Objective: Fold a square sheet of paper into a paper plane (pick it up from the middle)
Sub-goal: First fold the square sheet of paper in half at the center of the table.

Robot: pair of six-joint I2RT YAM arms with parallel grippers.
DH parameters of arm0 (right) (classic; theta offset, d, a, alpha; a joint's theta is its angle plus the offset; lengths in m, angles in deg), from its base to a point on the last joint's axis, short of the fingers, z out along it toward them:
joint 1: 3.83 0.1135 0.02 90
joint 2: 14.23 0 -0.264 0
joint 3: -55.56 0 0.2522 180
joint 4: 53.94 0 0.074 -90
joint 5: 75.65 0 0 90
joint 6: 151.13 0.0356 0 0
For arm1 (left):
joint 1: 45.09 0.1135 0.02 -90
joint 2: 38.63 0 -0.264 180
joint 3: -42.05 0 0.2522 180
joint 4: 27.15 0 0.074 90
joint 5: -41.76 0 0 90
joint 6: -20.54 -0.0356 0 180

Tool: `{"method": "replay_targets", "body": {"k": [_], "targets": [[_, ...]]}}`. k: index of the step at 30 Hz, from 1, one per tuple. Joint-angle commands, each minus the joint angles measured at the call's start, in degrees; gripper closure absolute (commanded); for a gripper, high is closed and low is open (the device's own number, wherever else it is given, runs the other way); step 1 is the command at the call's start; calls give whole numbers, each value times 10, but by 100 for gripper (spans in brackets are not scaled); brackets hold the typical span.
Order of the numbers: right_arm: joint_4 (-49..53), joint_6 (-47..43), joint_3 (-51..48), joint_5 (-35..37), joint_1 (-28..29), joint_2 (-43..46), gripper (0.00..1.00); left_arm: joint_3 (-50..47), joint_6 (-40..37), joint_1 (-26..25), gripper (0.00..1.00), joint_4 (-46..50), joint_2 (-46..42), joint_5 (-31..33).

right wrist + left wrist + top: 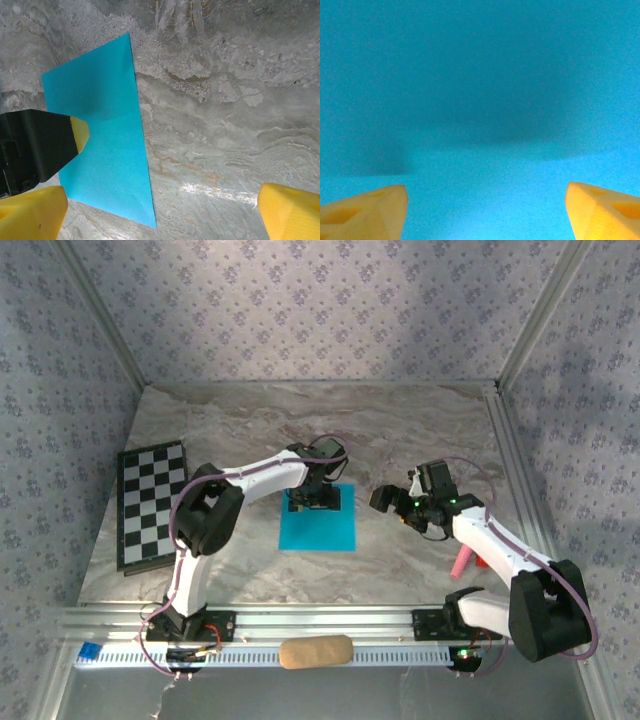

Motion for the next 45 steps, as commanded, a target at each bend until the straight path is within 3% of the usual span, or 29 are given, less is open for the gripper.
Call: {"method": "replay_targets", "body": {"k": [1,22,45], "targets": [[1,-4,-8,-10,-3,-6,0,20,9,-13,17,31,13,14],[-22,4,-26,-19,-5,-7,0,13,23,-15,13,22,51,21],[-12,31,-14,47,-4,17,1,-4,30,-33,14,-10,80,14]]}}
